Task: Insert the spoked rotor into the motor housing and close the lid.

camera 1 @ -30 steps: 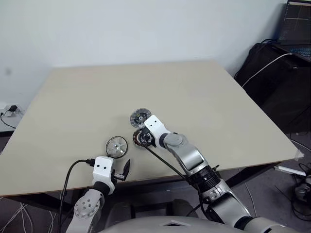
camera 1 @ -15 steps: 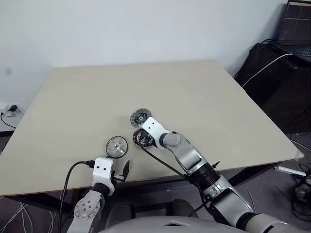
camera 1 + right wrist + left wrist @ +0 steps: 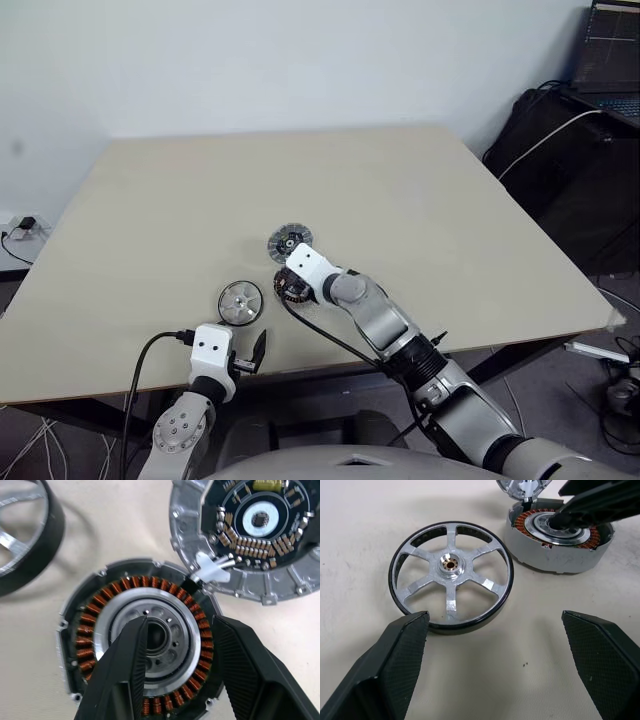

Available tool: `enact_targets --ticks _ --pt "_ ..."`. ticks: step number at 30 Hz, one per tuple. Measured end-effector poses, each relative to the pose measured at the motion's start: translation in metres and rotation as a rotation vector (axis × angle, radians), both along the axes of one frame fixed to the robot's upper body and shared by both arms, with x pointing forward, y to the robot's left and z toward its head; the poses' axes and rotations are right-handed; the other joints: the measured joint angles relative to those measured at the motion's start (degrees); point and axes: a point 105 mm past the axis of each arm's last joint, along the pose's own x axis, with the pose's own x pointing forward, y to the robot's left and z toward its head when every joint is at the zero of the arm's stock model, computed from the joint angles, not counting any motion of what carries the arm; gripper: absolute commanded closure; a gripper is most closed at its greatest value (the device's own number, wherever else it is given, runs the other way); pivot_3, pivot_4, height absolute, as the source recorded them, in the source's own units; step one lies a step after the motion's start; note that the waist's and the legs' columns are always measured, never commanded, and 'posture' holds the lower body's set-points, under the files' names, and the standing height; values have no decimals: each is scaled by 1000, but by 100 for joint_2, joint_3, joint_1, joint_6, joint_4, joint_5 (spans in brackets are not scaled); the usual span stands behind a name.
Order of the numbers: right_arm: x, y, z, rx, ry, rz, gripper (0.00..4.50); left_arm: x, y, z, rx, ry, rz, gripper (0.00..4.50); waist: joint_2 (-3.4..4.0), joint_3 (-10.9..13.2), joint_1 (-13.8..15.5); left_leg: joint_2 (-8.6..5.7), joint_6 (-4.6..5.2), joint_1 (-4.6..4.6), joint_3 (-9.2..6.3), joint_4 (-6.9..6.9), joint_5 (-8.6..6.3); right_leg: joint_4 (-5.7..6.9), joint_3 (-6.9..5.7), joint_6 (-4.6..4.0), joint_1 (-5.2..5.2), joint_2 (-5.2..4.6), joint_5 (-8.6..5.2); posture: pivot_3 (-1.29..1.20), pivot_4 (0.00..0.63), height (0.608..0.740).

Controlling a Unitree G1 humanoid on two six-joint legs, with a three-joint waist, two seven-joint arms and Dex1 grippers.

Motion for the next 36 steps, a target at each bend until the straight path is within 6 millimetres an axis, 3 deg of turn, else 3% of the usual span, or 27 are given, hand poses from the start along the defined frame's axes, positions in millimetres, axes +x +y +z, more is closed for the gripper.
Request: enact_targets --ticks 29,36 --pt "9 -6 -2 -74 57 30 2311 1 -1 0 -11 -16 25 0 -1 -2 -1 0 3 1 0 1 2 1 0 0 2 0 0 0 0 740" --pt "7 -5 -4 -85 68 50 3756 0 0 -2 -11 -7 27 0 -1 -2 1 0 1 2 -1 3 2 3 -1 0 2 0 1 0 0 740"
